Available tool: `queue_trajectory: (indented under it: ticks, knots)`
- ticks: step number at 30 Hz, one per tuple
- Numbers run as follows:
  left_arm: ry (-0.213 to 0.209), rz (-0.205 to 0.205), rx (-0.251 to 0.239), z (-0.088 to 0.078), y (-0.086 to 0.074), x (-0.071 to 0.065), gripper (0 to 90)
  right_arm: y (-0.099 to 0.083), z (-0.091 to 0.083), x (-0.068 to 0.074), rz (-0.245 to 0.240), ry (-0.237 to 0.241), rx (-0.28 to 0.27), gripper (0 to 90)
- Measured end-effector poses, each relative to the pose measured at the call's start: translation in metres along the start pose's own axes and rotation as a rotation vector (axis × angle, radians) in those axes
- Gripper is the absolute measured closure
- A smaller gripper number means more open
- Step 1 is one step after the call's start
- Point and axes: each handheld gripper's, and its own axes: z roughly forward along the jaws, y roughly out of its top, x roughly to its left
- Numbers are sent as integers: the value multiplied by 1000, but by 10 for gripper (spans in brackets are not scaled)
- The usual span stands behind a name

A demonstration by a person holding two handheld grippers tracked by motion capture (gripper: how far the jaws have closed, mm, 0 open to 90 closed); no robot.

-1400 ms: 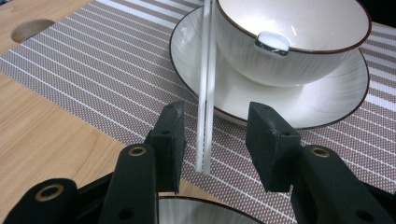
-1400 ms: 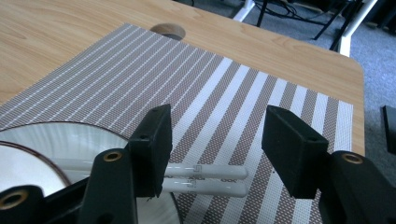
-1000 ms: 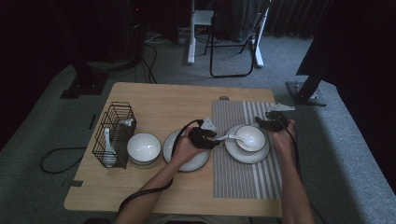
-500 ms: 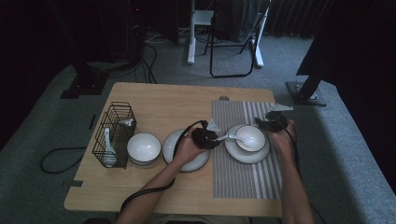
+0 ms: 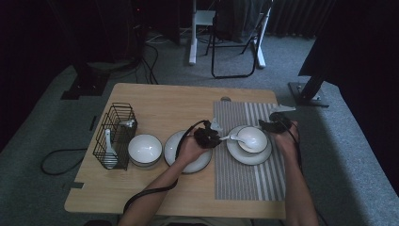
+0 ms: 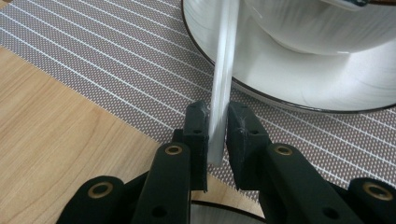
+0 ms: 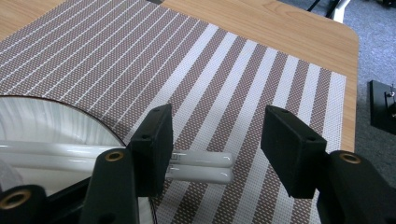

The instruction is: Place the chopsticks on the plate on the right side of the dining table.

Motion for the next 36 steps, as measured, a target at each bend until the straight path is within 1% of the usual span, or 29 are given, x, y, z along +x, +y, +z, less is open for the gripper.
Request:
queue_trajectory:
  ticks: [1,2,7,9,14,15,17,25,28,32,33,36]
  knots:
    - [0,0,0,0,0,0,780,0,0,0,0,0,0,436]
    - [3,-11,1,1,1,1,777,0,-1,-1,-6,-3,4,436]
    - [8,-17,13,2,3,1,765,0,-2,-1,-19,-9,20,439]
    - [12,-13,16,3,5,1,763,0,-2,-2,-21,-9,24,440]
    - [20,-22,15,5,6,2,749,0,-3,-3,-24,-10,31,441]
    - [23,-29,15,5,7,2,744,0,-4,-3,-32,-14,35,441]
    - [30,-40,15,7,7,4,733,-1,-4,-3,-33,-17,40,441]
    - [40,-62,31,6,2,9,686,-4,-7,-4,-37,-24,51,441]
    - [41,-70,33,6,1,11,686,-4,-8,-4,-50,-28,57,441]
    - [57,-81,27,3,0,14,699,-4,-9,-3,-59,-27,59,440]
    - [62,-99,15,2,1,16,706,-4,-10,-3,-60,-26,59,440]
    - [69,-106,14,2,2,16,717,-6,-10,-3,-60,-22,59,440]
